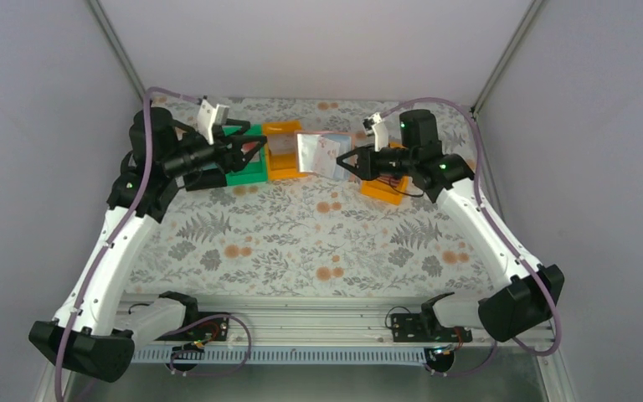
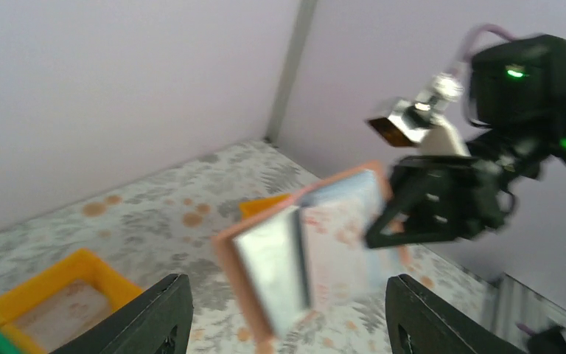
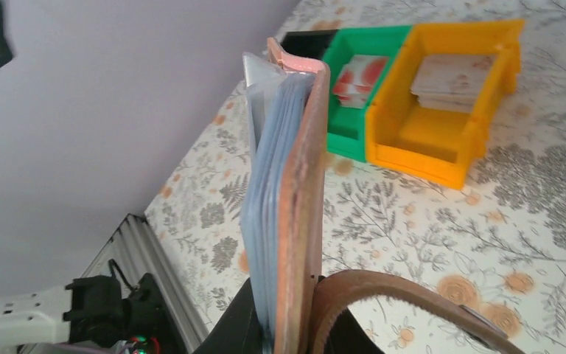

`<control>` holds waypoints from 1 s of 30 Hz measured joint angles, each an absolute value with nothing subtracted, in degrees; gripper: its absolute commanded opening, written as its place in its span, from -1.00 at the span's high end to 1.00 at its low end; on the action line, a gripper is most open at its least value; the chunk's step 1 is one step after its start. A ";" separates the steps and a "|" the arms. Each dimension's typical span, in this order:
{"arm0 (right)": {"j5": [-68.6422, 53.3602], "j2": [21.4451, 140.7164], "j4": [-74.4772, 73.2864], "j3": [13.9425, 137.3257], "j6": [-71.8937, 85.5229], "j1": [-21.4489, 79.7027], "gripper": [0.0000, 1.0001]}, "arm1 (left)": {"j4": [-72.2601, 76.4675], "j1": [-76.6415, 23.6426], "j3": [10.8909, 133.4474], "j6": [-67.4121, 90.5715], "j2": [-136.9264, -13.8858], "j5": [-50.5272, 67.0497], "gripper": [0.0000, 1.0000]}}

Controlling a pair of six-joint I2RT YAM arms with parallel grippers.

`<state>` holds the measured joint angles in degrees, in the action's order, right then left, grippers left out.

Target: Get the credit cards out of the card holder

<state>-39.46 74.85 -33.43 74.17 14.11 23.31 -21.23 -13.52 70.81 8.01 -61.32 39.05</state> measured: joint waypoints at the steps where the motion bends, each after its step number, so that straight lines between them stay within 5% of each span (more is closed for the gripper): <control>1: -38.37 75.16 -33.50 74.17 14.90 23.40 0.92 | -20.60 -13.98 70.26 8.12 -61.21 40.47 -0.29; 9: -41.32 76.14 -32.82 74.91 11.99 29.61 0.92 | -19.44 -22.13 63.11 6.52 -61.67 51.09 -0.29; 23: -50.11 73.23 -31.66 75.42 3.79 32.60 0.92 | -19.97 -23.64 62.35 5.98 -61.95 52.14 -0.21; 25: -50.57 72.99 -31.68 75.42 3.09 32.60 0.92 | -20.25 -23.64 62.35 5.69 -61.73 52.42 -0.09; 30: -52.66 72.97 -30.61 75.42 2.50 32.60 0.92 | -19.75 -23.92 62.35 4.82 -61.67 56.27 0.68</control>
